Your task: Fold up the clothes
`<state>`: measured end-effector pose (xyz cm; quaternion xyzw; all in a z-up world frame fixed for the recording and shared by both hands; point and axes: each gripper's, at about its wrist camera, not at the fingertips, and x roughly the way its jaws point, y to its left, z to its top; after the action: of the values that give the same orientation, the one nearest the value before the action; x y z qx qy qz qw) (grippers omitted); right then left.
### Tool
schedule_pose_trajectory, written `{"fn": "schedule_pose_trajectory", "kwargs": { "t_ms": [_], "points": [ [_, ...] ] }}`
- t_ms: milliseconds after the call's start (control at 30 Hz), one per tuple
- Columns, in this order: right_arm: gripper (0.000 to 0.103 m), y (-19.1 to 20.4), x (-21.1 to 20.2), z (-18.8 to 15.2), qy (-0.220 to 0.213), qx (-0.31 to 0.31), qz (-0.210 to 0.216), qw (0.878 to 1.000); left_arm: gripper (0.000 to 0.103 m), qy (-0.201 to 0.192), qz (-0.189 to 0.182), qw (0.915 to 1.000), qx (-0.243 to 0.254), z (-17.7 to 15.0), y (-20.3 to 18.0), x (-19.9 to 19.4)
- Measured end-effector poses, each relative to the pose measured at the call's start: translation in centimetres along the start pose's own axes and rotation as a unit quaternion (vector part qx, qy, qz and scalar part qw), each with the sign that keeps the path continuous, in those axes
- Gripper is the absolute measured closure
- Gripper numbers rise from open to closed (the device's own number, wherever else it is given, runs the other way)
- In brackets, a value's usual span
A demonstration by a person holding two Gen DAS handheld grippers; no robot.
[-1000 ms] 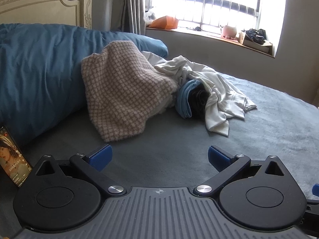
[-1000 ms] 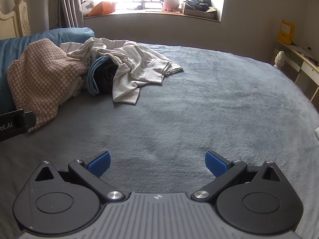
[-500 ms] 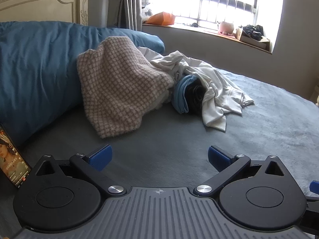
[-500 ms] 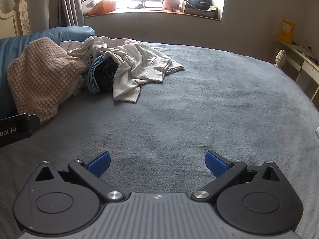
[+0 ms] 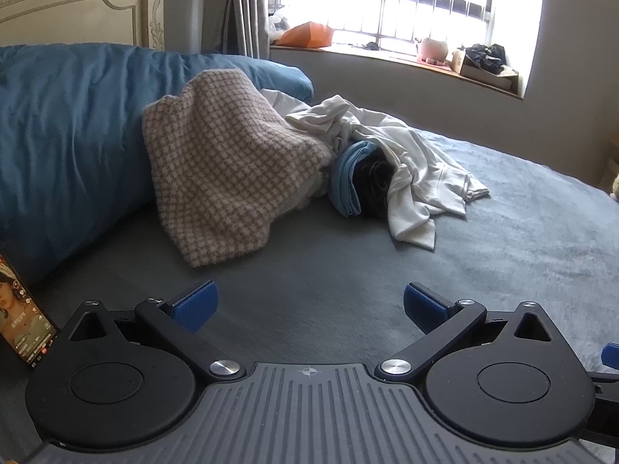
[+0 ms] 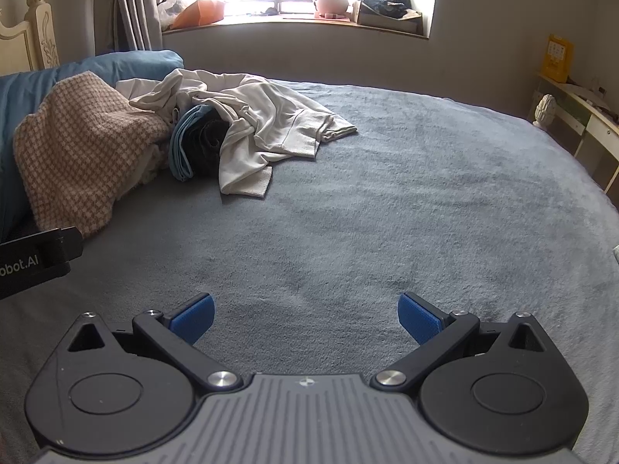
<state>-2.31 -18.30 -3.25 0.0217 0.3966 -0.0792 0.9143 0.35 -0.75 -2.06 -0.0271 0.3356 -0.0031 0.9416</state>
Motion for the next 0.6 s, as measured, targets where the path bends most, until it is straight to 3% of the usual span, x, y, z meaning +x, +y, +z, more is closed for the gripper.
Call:
{"fn": "schedule_pose_trajectory", "kwargs": {
  "t_ms": [600],
  "points": [
    [0.000, -1.9, 0.6, 0.0, -0.009, 0.024, 0.014, 1.000, 0.000, -0.007, -0.021, 0.9997, 0.003, -0.4, -0.8, 0.8]
  ]
}}
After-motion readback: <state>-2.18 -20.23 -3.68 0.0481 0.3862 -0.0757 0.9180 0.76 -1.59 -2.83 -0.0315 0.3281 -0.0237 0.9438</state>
